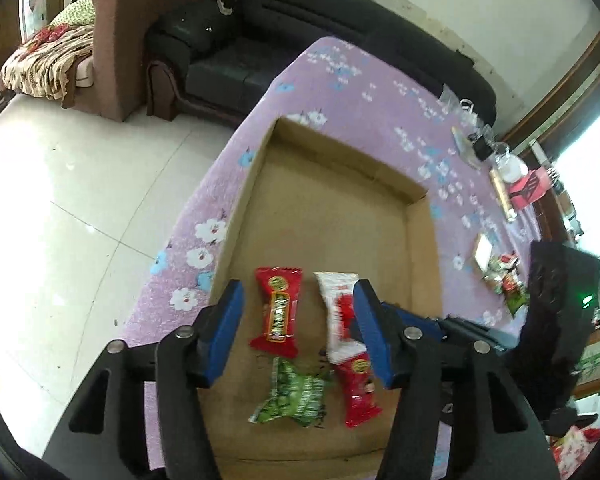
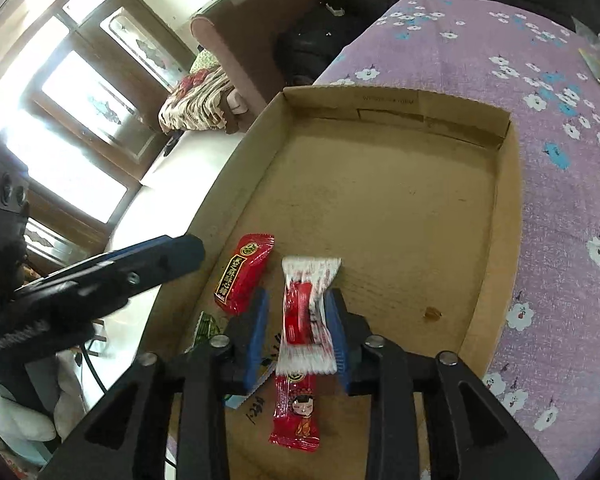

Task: Organize snacks
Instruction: 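Drop both packets into the cardboard tray by opening both tools, then grasp a clear wrapped packet with the left tool while the right tool grasps a green bag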

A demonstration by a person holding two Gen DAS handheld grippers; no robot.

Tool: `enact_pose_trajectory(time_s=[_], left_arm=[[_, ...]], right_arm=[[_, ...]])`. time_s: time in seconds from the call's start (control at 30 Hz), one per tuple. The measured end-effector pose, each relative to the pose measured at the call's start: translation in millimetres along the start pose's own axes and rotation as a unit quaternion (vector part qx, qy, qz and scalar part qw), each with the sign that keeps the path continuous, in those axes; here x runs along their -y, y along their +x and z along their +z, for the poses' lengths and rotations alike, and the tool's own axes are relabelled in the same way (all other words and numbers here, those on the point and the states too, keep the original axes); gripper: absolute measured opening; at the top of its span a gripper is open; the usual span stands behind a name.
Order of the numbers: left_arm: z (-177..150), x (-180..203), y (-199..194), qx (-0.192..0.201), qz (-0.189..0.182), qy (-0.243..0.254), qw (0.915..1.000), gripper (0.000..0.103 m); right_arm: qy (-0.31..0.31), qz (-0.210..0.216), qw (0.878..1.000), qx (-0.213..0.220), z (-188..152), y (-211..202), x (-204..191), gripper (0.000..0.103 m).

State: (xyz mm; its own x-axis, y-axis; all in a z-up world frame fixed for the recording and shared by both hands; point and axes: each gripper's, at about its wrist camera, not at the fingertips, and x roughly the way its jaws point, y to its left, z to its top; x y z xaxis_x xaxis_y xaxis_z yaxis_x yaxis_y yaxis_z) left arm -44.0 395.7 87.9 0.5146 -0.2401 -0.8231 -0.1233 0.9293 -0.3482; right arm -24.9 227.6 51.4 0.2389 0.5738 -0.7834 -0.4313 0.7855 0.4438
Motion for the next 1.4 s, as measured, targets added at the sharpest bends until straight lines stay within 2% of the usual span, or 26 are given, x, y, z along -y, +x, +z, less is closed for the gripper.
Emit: enact_pose_trajectory(time_s=[0.07,0.13,0.23,0.3,0.4,0.5,0.6,0.67,0.77,0.93,1.07,1.13,1.27,1.3,1.4], left_arm=[[1,6,-4,0.005,-0.010,-0.005,0.9999,0.059],[2,15,-5,0.003,-0.035,-0.012,0.9993,0.062],[2,41,-3,0.006,-0.052,0.007,0.9986,0.065],[0,56,3,0.001,-0.063,0.016,0.9979,0.065],[-2,86,16,-0.014,-0.081,0.037,0.9960,0.065],[-5,117,33,-0.030,-0.096,0.058,0.9932,0.065],[-9,150,50,-0.042,-0.098,0.082,0.9909,0.065],[-13,172,62,-0.052,-0.103,0.099,0.9883,0.065],[-20,204,81,-0.068,-0.108,0.116,0.9850,0.065],[-27,254,113,-0.079,-0.113,0.153,0.9785,0.065],[-32,293,134,-0.071,-0.095,0.207,0.9712,0.065],[-35,308,147,-0.069,-0.086,0.232,0.9665,0.065],[-41,329,177,-0.076,-0.060,0.270,0.9581,0.065],[-41,330,182,-0.078,-0.055,0.273,0.9572,0.065],[-43,337,194,-0.073,-0.037,0.287,0.9544,0.065]], right_arm=[[-0.003,-0.001,1.000,0.004,-2,-5,1,0.032],[-0.012,-0.008,1.000,0.009,-8,-17,4,0.032],[-0.004,-0.018,1.000,0.018,-21,-41,22,0.032],[0.018,-0.025,0.999,0.027,-33,-64,48,0.032],[0.060,-0.063,0.995,0.058,-49,-109,101,0.032],[0.121,-0.108,0.982,0.092,-62,-156,165,0.033],[0.181,-0.164,0.962,0.123,-73,-196,229,0.040],[0.212,-0.180,0.951,0.136,-83,-213,261,0.044],[0.233,-0.174,0.947,0.138,-87,-219,284,0.048],[0.224,-0.156,0.954,0.127,-78,-203,302,0.049],[0.205,-0.145,0.962,0.108,-68,-183,303,0.049],[0.200,-0.146,0.963,0.102,-70,-181,303,0.036],[0.202,-0.131,0.966,0.100,-76,-185,306,0.033],[0.202,-0.127,0.966,0.098,-78,-186,307,0.030],[0.203,-0.118,0.967,0.094,-85,-189,309,0.030]])
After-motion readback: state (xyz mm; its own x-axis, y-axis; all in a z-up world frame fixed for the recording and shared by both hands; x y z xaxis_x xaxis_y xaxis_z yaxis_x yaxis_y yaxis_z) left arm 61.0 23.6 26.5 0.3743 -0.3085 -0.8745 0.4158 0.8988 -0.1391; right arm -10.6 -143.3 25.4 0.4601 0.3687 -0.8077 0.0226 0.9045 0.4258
